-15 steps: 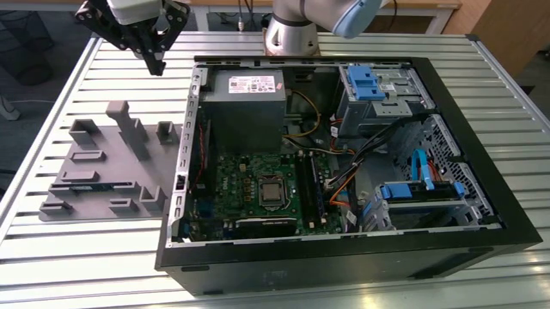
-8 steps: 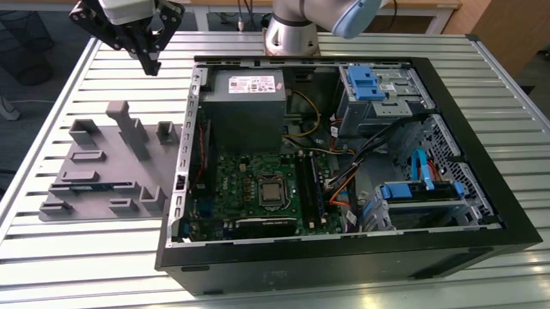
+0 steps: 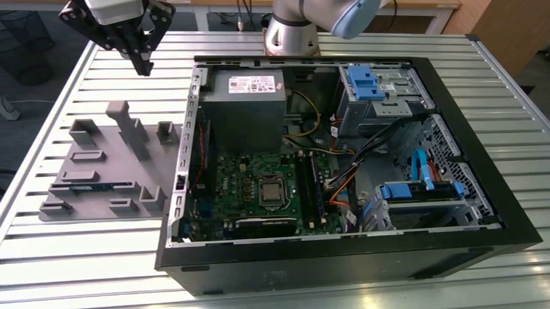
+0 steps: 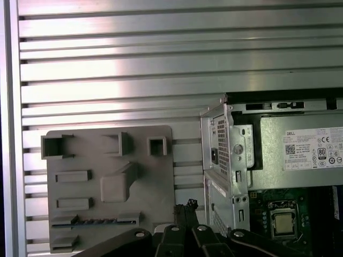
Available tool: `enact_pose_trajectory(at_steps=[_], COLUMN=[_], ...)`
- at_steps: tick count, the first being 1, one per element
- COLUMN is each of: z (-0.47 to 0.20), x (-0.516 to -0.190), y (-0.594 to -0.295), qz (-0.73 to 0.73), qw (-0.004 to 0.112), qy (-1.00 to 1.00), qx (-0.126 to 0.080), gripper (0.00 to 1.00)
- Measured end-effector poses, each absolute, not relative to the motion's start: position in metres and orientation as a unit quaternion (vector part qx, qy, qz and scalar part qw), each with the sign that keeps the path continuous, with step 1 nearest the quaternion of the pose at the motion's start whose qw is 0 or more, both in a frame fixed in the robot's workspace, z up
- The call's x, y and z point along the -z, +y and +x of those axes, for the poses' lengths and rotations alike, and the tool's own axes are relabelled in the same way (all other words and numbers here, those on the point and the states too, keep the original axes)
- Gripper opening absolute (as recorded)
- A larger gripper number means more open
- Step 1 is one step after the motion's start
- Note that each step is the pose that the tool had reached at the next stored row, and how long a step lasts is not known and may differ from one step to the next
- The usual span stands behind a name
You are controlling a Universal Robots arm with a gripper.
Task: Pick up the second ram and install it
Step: 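Reach for the second ram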
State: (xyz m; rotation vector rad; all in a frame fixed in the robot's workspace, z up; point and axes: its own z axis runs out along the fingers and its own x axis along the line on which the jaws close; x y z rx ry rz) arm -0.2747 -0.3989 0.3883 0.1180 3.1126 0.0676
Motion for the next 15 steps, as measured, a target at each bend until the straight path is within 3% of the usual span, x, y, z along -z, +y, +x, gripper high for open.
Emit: enact_pose_trajectory(at_steps=[15], z=[-0.294], x=[-0.388], y=[-0.399], qz=[0.038], qw=[0.013], qy=[0.999], qx=[-0.022], gripper=[0.11])
